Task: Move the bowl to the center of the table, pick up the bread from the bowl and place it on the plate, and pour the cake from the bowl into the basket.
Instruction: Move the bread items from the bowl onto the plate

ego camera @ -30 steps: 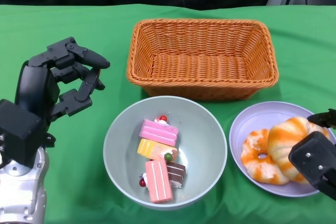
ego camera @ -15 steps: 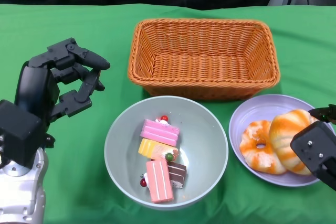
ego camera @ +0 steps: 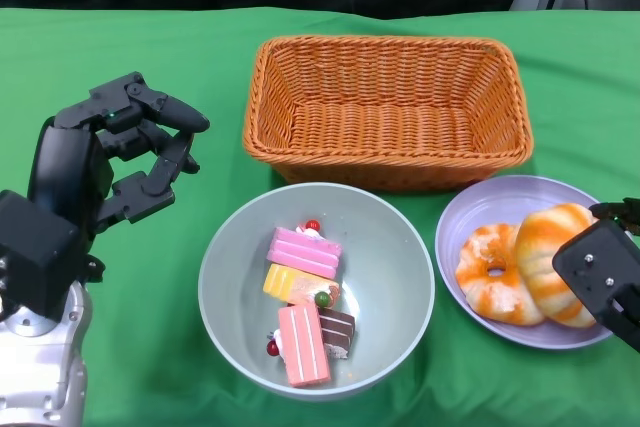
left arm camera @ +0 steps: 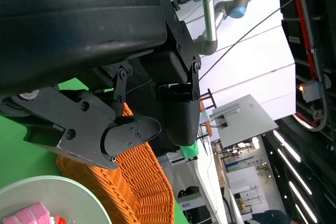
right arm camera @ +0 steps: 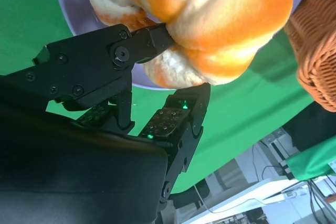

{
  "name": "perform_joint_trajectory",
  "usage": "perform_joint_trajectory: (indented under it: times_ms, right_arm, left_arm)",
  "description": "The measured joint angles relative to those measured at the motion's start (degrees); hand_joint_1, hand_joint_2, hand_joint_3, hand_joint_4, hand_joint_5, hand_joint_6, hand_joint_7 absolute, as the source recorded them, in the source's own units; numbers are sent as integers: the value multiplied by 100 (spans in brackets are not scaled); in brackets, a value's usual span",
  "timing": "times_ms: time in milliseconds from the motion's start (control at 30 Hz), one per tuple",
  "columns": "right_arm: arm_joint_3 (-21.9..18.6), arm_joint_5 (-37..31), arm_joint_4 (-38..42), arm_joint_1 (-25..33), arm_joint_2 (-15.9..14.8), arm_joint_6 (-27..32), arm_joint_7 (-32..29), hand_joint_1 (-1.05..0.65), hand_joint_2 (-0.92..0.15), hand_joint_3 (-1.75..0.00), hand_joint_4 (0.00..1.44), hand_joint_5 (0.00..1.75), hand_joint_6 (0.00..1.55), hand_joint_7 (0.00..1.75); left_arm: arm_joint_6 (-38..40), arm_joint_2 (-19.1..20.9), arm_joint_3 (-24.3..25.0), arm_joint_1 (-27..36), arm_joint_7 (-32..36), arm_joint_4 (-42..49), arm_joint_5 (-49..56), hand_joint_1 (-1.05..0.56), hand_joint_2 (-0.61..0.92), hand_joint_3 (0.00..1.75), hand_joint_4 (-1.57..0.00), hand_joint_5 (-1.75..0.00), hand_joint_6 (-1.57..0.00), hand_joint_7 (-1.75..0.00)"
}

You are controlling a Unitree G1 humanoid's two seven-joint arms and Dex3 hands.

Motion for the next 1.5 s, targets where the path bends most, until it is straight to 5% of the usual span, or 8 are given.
perform_joint_trajectory:
  times_ms: [100, 267, 700, 1500]
  right_arm:
    - [104, -30, -16, -1, -55, 50, 58, -38, -92, -4, 82, 25, 76, 1]
    - [246, -104, -87, 0, -174, 144, 156, -40, -92, -6, 76, 7, 66, 0]
    - [424, -254, -398, 115, -312, 355, 431, -53, -92, -9, 42, 0, 35, 0]
    - [231, 141, -1170, 347, -266, 241, 531, -56, -92, -17, 44, 1, 40, 2]
  left_arm:
    - [0, 0, -1, 0, 0, 0, 2, -6, 72, 72, -77, -143, -82, -107]
    - [1, 0, -2, 0, 0, 0, 5, -6, 70, 74, -78, -142, -82, -107]
    - [-5, 0, -5, 0, 1, 23, 75, -4, 67, 81, -79, -140, -84, -105]
    - [-12, 0, -7, 0, -2, 32, 29, -6, 70, 75, -79, -139, -84, -103]
